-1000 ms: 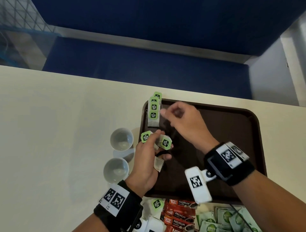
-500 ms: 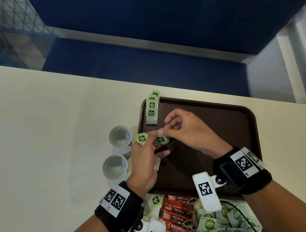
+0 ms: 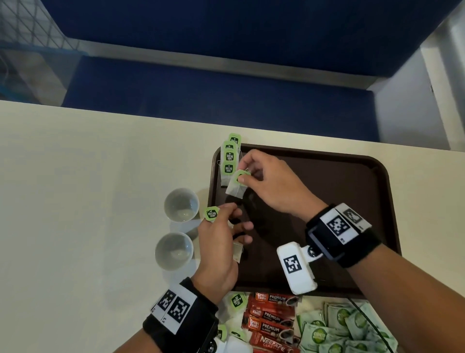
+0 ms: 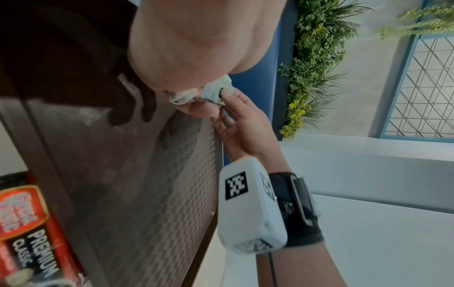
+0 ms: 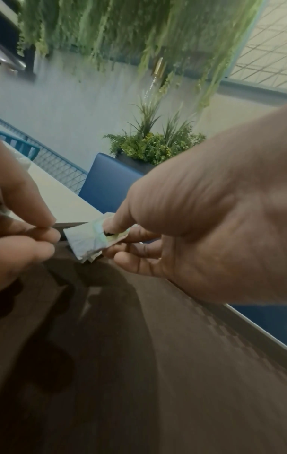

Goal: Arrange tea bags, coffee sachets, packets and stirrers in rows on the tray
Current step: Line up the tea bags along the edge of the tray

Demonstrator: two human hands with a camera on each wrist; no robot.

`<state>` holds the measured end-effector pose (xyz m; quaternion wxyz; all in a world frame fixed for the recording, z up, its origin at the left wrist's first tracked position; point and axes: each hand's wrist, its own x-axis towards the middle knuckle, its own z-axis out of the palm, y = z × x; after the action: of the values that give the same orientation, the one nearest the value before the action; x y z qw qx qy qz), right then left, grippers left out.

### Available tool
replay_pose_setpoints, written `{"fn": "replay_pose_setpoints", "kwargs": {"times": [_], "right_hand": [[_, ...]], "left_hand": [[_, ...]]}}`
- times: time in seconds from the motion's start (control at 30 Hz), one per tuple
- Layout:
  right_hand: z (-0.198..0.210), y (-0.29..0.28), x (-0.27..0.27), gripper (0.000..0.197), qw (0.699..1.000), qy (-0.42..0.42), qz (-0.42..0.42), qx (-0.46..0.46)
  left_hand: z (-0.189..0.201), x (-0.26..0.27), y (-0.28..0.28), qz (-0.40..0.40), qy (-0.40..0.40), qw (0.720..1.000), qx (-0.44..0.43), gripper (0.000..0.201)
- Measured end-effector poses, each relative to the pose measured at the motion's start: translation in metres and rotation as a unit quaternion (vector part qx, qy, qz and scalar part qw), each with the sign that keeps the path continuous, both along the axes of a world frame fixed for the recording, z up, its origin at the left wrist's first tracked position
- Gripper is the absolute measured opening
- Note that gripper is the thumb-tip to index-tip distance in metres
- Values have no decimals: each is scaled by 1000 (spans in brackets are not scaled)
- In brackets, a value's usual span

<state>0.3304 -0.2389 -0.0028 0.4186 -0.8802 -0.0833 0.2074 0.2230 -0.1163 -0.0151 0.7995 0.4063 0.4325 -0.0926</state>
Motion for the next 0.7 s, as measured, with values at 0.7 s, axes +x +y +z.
{"fn": "replay_pose_setpoints", "kwargs": {"times": [0.7], "right_hand": [[-22,26,2,10,997,-69,30,-35]], "left_hand": [[5,-6,-2,-50,2,999,-19,7]]}}
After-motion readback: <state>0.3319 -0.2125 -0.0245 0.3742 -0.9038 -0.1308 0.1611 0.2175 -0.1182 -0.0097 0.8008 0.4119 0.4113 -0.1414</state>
